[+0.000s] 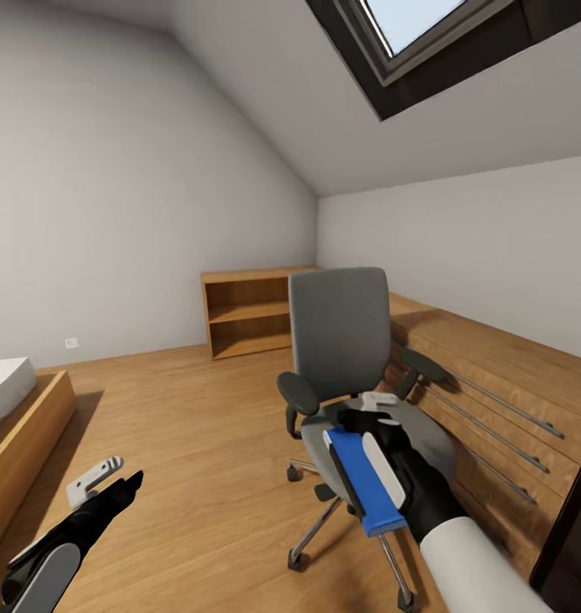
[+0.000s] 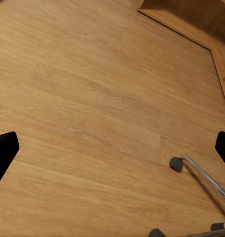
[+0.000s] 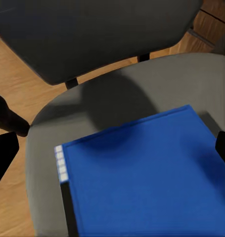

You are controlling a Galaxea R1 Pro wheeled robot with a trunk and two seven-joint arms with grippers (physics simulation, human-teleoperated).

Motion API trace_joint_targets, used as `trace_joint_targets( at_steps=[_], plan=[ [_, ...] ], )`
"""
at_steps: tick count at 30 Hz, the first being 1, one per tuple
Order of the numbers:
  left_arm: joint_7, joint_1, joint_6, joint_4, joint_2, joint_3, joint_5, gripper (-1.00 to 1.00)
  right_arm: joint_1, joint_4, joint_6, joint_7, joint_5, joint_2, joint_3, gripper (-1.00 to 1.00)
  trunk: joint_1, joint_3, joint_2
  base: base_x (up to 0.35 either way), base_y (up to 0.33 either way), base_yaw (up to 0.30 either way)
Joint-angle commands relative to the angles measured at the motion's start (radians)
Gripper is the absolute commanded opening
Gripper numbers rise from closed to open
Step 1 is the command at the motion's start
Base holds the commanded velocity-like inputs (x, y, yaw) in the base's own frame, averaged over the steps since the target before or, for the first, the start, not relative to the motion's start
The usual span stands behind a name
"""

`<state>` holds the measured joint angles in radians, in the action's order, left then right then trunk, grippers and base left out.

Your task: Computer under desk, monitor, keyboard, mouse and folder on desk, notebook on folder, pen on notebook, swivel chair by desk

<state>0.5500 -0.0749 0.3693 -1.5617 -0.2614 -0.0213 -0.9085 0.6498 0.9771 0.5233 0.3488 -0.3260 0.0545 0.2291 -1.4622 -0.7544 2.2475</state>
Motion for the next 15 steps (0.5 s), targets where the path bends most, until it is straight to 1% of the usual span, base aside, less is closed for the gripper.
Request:
trace_joint_targets(
  at_steps=[1, 5, 15],
  plan=[
    [0.008, -0.001, 0.001, -0.001, -0.001, -0.002, -0.007, 1.00, -0.006, 0.015, 0.005, 0.018, -0.018, -0.001, 0.003, 1.00, 0.000, -0.001, 0.001, 0.000, 0.000, 0.020],
    [0.008, -0.001, 0.001, -0.001, -0.001, -0.002, -0.007, 1.00, -0.014, 0.032, 0.007, 0.029, -0.038, -0.002, 0.003, 1.00, 0.000, -0.001, 0.001, 0.000, 0.000, 0.012],
    [0.008, -0.001, 0.002, -0.001, -0.001, -0.002, -0.007, 1.00, -0.017, 0.043, 0.006, 0.035, -0.052, 0.002, 0.003, 1.00, 0.000, 0.000, 0.001, 0.000, 0.000, 0.002]
  ],
)
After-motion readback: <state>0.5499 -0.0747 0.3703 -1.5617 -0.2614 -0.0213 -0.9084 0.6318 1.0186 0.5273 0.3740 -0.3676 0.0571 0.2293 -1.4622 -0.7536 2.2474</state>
